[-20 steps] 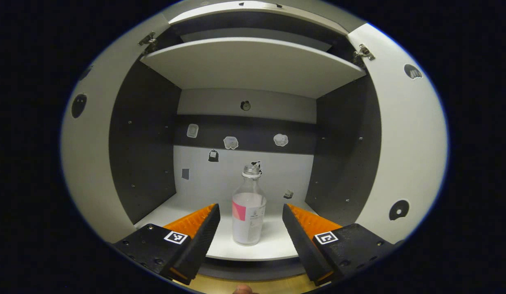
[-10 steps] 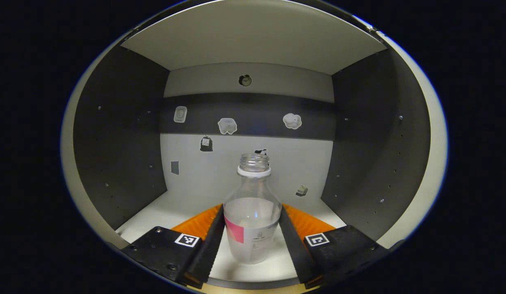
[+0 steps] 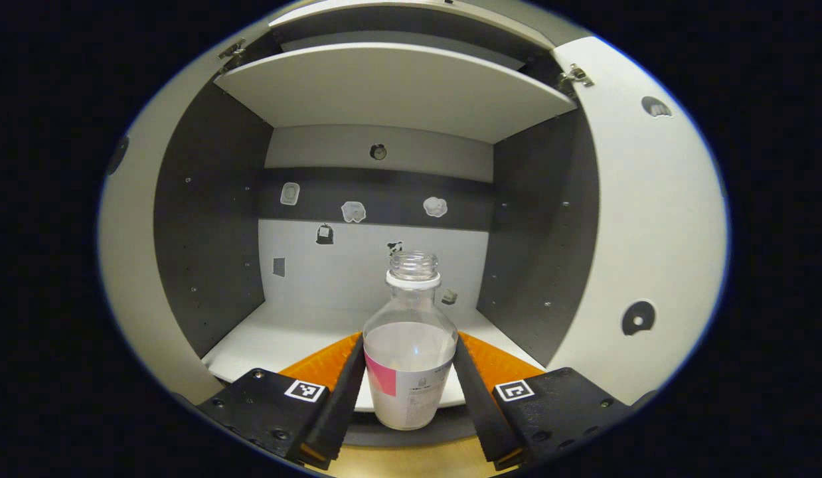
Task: Grasp the bottle in the cabinet with the left hand and place it on the coaster, then close the right door with the right hand and the left door with the left hand.
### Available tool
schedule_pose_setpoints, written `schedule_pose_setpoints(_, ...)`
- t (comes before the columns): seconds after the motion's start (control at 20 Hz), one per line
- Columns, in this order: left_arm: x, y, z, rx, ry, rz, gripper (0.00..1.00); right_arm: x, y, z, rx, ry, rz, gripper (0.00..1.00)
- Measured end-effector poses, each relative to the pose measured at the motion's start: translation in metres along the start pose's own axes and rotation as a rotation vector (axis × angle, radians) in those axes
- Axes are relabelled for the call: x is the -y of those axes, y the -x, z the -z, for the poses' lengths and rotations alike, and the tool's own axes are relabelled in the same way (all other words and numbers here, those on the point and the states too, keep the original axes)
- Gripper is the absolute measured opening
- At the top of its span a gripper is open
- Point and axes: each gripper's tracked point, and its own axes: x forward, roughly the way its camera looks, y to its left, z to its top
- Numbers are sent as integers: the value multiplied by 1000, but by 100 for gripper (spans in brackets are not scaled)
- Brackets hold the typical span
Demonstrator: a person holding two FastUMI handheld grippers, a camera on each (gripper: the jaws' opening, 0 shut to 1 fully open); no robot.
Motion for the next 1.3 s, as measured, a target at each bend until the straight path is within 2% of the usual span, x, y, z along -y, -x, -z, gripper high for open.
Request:
schedule_pose_setpoints(0.2, 15, 53, 29, -22, 17, 87, 78, -6, 12, -6, 13, -10, -37, 98)
schedule_pose_setpoints(0.45, 26, 102, 87, -56, 58, 181, 78, -12, 14, -14, 23, -6, -83, 98)
schedule_pose_setpoints(0.6, 31, 124, 125, -67, 38, 227, 78, -10, 8, -18, 30, -8, -99, 98)
schedule_pose_setpoints(0.8, 53, 156, 184, -99, -21, 336, 78, -4, -1, -26, 40, -10, -115, 98)
schedule_pose_setpoints(0.9, 58, 166, 209, -109, -75, 352, 78, 0, -5, -27, 45, 0, -117, 98)
schedule_pose_setpoints(1.0, 63, 178, 238, -152, -87, 368, 78, 3, -9, -25, 44, 13, -125, 98)
schedule_pose_setpoints(1.15, 72, 196, 267, -169, -32, 391, 79, 4, -14, -28, 44, 32, -142, 98)
schedule_pose_setpoints(1.3, 75, 205, 284, -143, 13, 383, 78, 0, -19, -30, 52, 69, -153, 98)
